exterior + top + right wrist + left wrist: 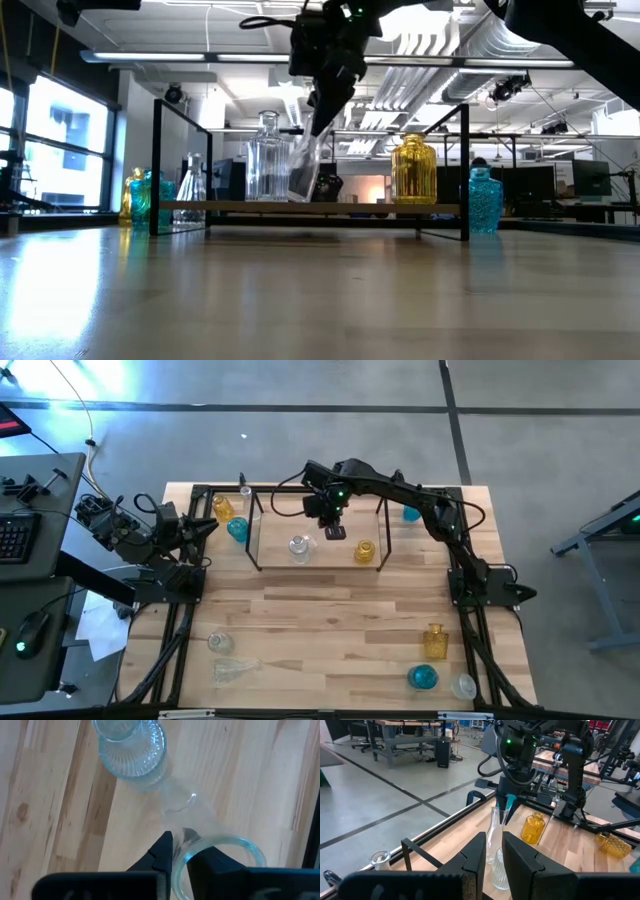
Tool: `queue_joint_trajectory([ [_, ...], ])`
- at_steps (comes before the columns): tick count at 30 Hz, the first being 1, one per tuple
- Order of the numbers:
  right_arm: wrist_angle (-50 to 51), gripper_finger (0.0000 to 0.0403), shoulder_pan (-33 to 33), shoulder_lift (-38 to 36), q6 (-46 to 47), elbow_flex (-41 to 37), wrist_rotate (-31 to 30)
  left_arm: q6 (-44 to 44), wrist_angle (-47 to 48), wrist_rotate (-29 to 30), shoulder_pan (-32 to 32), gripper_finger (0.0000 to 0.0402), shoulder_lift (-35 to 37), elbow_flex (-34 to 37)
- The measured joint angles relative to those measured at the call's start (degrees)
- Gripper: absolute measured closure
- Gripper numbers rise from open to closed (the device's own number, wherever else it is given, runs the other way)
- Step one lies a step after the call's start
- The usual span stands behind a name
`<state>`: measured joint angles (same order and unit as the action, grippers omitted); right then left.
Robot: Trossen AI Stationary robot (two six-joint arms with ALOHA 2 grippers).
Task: Sort vases onto shelf
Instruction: Put the transparent vase on the shelf aligned with the other transparent vase
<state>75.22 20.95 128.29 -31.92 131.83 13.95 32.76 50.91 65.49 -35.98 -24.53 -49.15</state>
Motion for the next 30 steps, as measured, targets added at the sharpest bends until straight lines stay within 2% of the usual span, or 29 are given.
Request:
queue_joint_trajectory([
  [7, 0.0, 0.0347, 0.0, 0.0, 0.0, 0.1, -1.5, 0.0, 0.1, 0.0, 0.0, 0.0346, 0.0, 0.0],
  [30, 0.0, 0.0345, -2.4, 0.0, -1.6, 0.8, -4.6, 0.0, 0.2, 0.0, 0.0, 0.0346, 0.0, 0.0],
])
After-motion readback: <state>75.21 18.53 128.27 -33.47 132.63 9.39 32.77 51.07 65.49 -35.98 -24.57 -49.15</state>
